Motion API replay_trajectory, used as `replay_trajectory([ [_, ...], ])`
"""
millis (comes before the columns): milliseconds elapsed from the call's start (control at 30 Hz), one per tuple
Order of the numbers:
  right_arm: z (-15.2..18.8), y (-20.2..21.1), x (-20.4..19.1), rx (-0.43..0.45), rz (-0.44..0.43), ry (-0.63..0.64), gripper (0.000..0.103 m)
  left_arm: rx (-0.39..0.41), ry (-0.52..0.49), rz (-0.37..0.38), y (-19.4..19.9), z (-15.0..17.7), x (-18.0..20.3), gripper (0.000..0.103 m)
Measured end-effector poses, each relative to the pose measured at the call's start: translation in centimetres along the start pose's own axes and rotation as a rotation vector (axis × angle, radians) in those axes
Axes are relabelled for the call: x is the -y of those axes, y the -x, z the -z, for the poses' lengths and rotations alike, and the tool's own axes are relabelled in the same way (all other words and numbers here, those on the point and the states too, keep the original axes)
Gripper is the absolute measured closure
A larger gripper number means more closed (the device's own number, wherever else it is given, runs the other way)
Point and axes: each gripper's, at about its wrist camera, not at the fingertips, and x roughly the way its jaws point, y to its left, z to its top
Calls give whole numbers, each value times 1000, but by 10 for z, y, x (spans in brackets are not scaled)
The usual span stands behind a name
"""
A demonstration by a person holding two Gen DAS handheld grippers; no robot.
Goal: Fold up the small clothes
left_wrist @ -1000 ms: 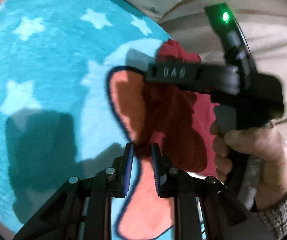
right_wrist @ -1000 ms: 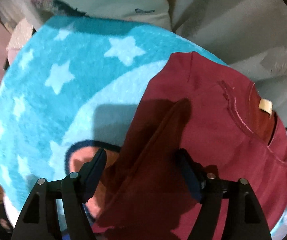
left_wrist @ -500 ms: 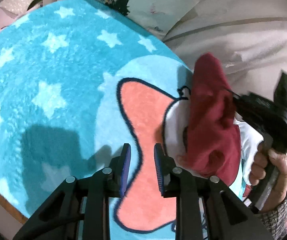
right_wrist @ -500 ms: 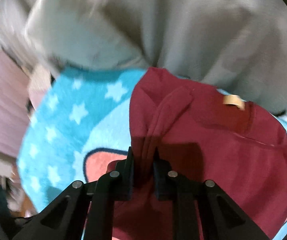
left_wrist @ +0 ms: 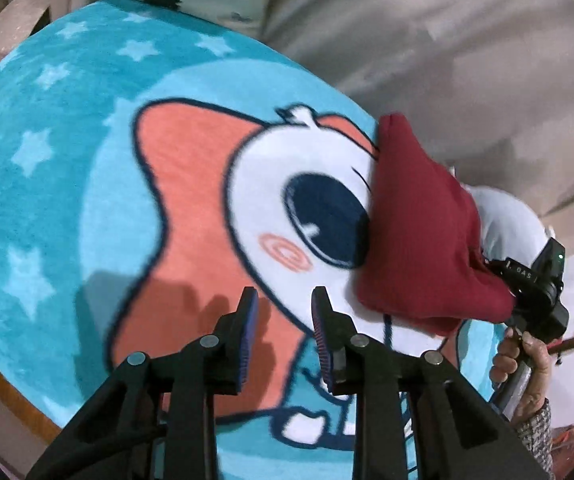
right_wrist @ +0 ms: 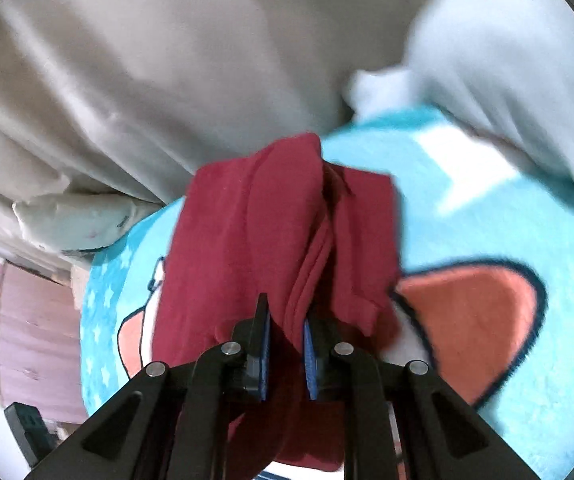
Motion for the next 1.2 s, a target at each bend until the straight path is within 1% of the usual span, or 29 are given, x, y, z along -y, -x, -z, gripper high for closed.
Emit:
replay_trajectory([
  [67,2,4,17,0,-60,-49,87,-9,-21,3,-2,4,12,78],
  [100,2,8,21,7,-79,-68,83,-8,-33,3,-2,6,18,77],
  [133,2,15,21,18,-77,-71,82,-5,-44,2,0,7,22,75],
  [167,2,21,19,28,-54,-61,75,2,-55,-1,1,9,26,73],
  [200,2,31,15,45,1,-41,68,12,-63,-6,3,10,29,70],
  [233,2,42,6,78,62,-11,68,19,-67,-10,5,12,30,70],
  [267,2,54,-5,123,68,24,68,23,-69,-13,5,12,32,70],
  [300,2,64,-10,149,37,44,68,24,-70,-15,5,13,33,70],
  [367,5,75,-34,182,-66,90,68,19,-63,-17,3,13,33,70],
  [400,8,73,-46,170,-116,119,68,14,-59,-16,2,12,33,70],
  [433,13,63,-59,124,-193,148,68,12,-58,-15,2,12,34,70],
  [467,15,57,-60,91,-230,152,68,11,-60,-13,2,11,35,70],
  [500,19,45,-62,51,-249,150,68,13,-64,-11,4,11,36,70],
  [567,27,22,-47,5,-190,120,68,24,-77,-11,6,7,38,67],
  [600,30,16,-35,-2,-149,95,76,32,-86,-16,7,4,38,63],
  [633,35,5,-11,-21,-88,47,83,35,-91,-19,6,0,38,60],
  [667,39,1,2,-33,-78,16,103,34,-98,-20,5,-5,37,60],
  [733,47,7,27,-35,-140,-63,103,20,-114,-16,-1,-15,38,58],
  [767,48,13,26,-32,-133,-58,103,13,-122,-13,-5,-20,39,56],
  [833,47,31,20,6,-160,-40,102,-3,-153,2,-17,-34,43,47],
  [867,45,42,19,40,-178,-38,91,-15,-166,14,-24,-41,45,46],
  [900,41,49,18,66,-172,-39,59,-29,-173,28,-33,-49,47,46],
  [933,37,58,18,107,-143,-38,40,-48,-177,57,-43,-59,49,43],
  [967,34,64,18,152,-120,-27,23,-65,-180,82,-52,-68,51,41],
  [1000,32,65,19,169,-104,-23,23,-81,-180,103,-62,-76,52,39],
  [1067,21,53,23,143,-82,-47,23,-113,-180,151,-84,-93,57,34],
  [1133,17,38,26,111,-60,-64,24,-161,-189,197,-109,-105,66,32],
  [1167,11,27,30,99,-41,-73,24,-183,-197,228,-120,-108,70,29],
  [1200,12,19,33,89,-34,-83,23,-206,-207,261,-130,-110,75,23],
])
